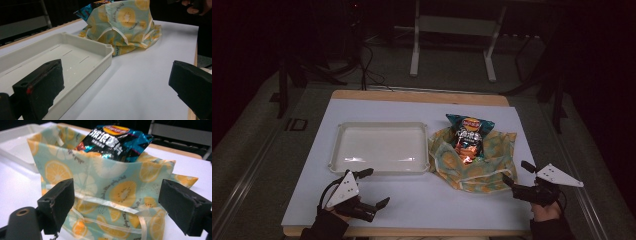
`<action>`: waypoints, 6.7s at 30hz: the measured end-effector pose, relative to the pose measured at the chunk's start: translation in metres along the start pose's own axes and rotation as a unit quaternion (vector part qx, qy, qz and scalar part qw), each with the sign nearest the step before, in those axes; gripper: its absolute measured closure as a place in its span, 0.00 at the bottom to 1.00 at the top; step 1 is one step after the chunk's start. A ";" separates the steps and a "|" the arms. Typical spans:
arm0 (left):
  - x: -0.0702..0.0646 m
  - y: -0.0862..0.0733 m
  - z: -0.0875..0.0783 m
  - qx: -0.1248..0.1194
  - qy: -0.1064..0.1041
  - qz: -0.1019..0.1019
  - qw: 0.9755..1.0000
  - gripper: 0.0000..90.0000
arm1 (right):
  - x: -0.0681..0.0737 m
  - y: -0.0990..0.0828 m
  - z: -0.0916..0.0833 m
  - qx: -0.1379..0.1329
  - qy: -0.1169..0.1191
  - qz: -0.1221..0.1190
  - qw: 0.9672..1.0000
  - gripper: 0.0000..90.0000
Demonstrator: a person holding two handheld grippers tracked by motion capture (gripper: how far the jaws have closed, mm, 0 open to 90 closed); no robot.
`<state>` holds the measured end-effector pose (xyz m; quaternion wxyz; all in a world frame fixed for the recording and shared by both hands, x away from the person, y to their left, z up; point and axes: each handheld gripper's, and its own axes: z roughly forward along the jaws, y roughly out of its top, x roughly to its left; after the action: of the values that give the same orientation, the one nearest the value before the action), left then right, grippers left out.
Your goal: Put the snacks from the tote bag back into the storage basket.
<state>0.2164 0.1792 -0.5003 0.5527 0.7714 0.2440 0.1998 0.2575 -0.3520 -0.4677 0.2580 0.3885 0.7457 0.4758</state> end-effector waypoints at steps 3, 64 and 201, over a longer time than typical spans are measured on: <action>-0.001 -0.001 -0.002 -0.001 0.000 0.004 1.000 0.00 | 0.000 0.000 0.001 0.007 0.006 -0.004 1.000 0.14; -0.010 0.001 0.005 0.010 -0.025 0.015 1.000 0.00 | -0.012 0.114 0.030 -0.041 0.066 -0.069 0.995 0.17; -0.010 -0.001 0.010 0.029 -0.023 0.025 0.999 0.00 | -0.042 0.156 0.078 -0.016 0.118 -0.050 0.992 1.00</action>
<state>0.2139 0.1661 -0.5048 0.5306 0.7974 0.2170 0.1885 0.3921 -0.3088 -0.3577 0.1981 0.2879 0.7814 0.5170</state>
